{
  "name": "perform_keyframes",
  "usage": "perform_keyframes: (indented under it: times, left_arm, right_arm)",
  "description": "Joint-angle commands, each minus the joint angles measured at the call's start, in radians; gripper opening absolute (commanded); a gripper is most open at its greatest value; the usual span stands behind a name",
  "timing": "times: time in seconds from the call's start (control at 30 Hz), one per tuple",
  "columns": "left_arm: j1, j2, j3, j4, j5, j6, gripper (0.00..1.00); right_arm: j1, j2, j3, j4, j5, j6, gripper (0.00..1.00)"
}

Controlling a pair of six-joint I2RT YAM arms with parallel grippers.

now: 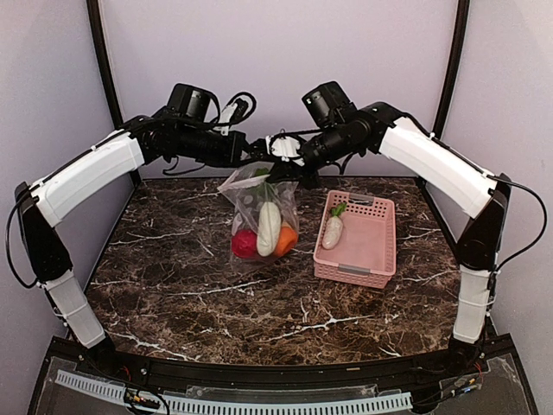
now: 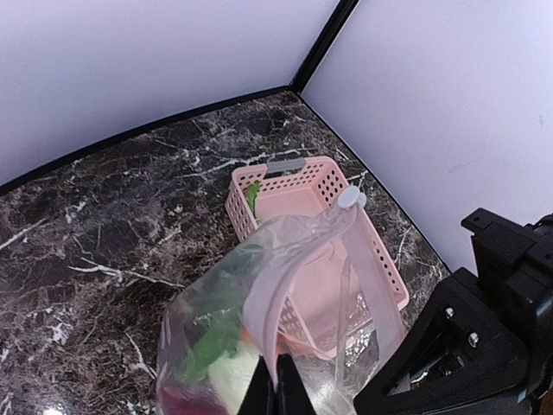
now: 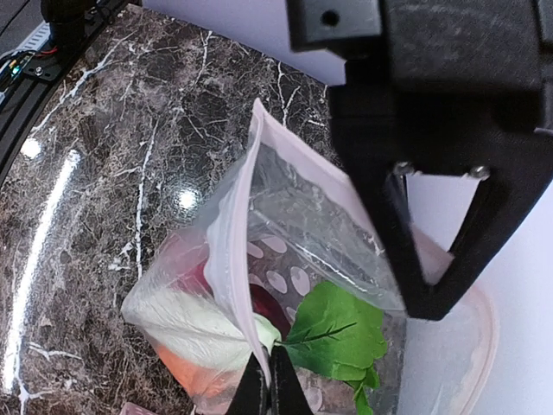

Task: Place the food in the zip-top bag and seal the zipper
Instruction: Adjust the zipper food storage bag at the center of the board.

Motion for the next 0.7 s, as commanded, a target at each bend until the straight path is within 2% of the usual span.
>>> perform_keyframes:
  times: [0.0, 0.07, 0.13, 0.17, 0.2, 0.33, 0.43, 0.53, 0.67]
  left_arm:
    - [0.004, -0.097, 0.053, -0.038, -0.144, 0.101, 0.01]
    - [0.004, -0.115, 0.023, -0.011, -0.143, 0.111, 0.01]
    - [0.004, -0.111, -0.002, -0.003, -0.120, 0.106, 0.01]
    - [0.004, -0.107, -0.012, -0.004, -0.111, 0.096, 0.01]
    - [0.004, -0.096, -0.016, -0.007, -0.092, 0.091, 0.01]
    - [0.006, -0.081, -0.063, 0.009, -0.061, 0.057, 0.01]
    - [0.004, -0.087, -0.101, 0.040, -0.059, 0.050, 0.01]
    - [0.004, -0.082, -0.112, 0.029, -0.066, 0.054, 0.01]
    - [0.004, -0.087, -0.113, 0.007, -0.097, 0.073, 0.01]
  right_arm:
    - [0.008, -0.021, -0.010, 0.049, -0.009, 0.036, 0.00]
    - [0.008, -0.033, -0.019, 0.051, -0.012, 0.041, 0.01]
    - [0.008, -0.046, -0.021, 0.050, -0.023, 0.052, 0.16]
    - [0.008, -0.052, -0.018, 0.050, -0.027, 0.061, 0.30]
    - [0.007, -0.058, -0.011, 0.047, -0.031, 0.072, 0.38]
    - [-0.009, -0.074, 0.012, 0.023, -0.058, 0.131, 0.57]
    - [-0.063, -0.105, -0.016, 0.025, -0.173, 0.235, 0.61]
    - [-0.163, -0.170, -0.122, 0.096, -0.298, 0.373, 0.61]
    - [-0.294, -0.258, -0.368, 0.309, -0.286, 0.615, 0.62]
